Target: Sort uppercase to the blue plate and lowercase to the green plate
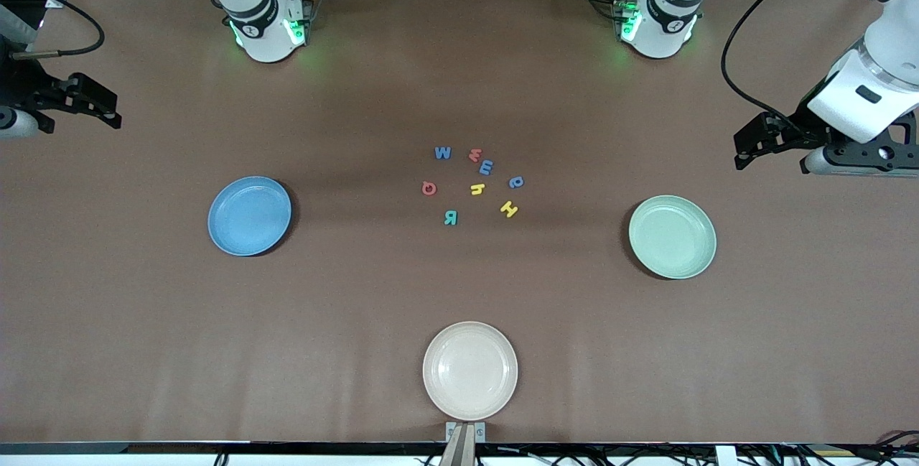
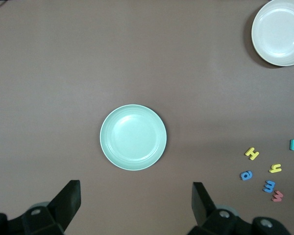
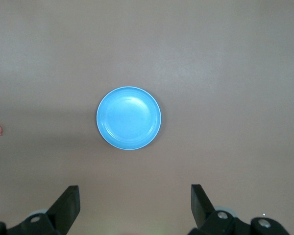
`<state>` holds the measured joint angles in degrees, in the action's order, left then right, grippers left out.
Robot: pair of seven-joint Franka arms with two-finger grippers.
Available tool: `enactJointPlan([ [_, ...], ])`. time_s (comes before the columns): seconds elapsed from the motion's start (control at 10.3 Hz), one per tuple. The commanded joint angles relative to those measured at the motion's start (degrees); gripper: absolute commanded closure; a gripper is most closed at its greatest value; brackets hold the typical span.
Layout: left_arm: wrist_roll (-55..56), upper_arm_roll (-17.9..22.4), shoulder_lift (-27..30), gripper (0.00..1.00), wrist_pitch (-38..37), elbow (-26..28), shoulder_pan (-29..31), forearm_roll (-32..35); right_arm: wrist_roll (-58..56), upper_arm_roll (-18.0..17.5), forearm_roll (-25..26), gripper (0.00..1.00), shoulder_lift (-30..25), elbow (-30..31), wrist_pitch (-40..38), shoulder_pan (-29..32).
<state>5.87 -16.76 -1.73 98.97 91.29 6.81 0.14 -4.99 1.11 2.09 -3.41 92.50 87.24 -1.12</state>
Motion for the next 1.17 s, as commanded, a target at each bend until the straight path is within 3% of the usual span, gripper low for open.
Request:
enactJointPlan([
  [0.0,-1.39,-0.11,0.76,0.00,-0.35,-0.07,0.57,-1.81,-0.02,-0.06,0.46,0.00,-0.10,-0.83,-1.46,0.08],
  [0.29,-1.30,-0.03,0.50,0.00,-0.44,-0.59,0.57,-1.72,0.24,2.93,0.02,0.00,-0.01,-1.18,-1.64,-1.78],
  [1.07,-0.34,0.06,-0.21,0.00,-0.36,-0.50,0.66,-1.81,1.65,1.36,-0.33,0.00,6.75,-7.85,-2.78,-2.74],
])
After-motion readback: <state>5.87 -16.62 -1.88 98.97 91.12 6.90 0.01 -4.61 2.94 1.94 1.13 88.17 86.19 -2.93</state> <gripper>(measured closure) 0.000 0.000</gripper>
